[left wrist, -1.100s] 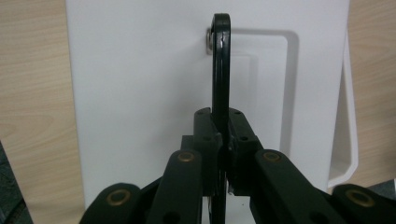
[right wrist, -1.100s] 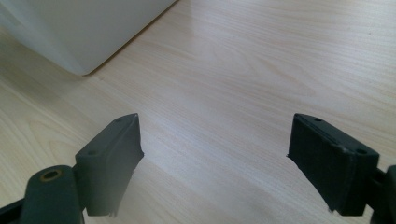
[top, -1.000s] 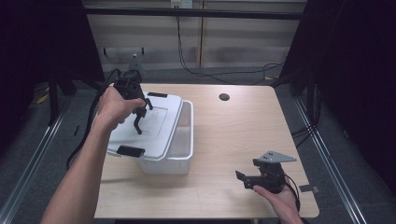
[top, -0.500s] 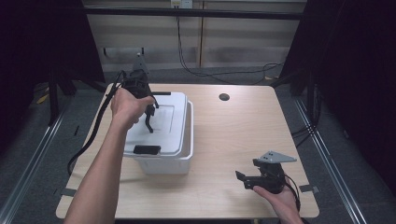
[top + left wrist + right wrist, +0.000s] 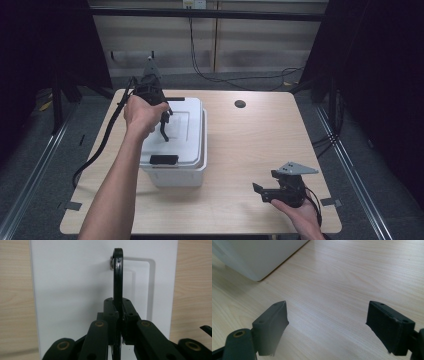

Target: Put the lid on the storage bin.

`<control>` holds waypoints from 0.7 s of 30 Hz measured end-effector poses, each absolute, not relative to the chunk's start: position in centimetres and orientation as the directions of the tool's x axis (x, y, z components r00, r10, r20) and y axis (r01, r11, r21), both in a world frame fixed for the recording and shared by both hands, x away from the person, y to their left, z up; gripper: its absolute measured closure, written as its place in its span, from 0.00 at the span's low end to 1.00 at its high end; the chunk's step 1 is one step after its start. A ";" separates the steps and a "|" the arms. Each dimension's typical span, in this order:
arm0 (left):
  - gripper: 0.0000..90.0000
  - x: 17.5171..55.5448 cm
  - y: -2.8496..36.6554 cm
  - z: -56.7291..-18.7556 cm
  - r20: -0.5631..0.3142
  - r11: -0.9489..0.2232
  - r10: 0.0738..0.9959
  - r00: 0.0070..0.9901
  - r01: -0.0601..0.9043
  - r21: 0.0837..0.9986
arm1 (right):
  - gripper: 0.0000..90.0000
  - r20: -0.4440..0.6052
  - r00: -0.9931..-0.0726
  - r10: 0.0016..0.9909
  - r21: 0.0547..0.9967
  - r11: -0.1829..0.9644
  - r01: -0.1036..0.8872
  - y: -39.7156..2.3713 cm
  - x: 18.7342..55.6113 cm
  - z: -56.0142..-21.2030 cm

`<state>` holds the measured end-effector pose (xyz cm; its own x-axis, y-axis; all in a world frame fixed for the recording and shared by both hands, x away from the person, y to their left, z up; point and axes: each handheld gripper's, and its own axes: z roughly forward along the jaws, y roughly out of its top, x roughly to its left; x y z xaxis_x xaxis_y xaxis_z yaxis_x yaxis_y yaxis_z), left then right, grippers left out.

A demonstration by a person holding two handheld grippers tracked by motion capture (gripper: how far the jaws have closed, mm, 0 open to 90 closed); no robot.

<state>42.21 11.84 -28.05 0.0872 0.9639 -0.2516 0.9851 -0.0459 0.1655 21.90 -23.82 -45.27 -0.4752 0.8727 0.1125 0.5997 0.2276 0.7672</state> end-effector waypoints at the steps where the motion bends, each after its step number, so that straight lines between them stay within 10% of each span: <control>1: 0.94 42.2 11.8 -28.0 -0.260 -0.040 0.962 0.083 0.985 0.165 | 0.18 0.111 -0.475 0.873 0.767 0.228 0.600 -23.8 21.9 -45.3; 21: 0.94 42.2 10.1 -29.2 -0.221 -0.046 0.972 0.078 0.988 0.148 | 0.18 0.111 -0.478 0.871 0.768 0.230 0.598 -23.9 21.9 -45.3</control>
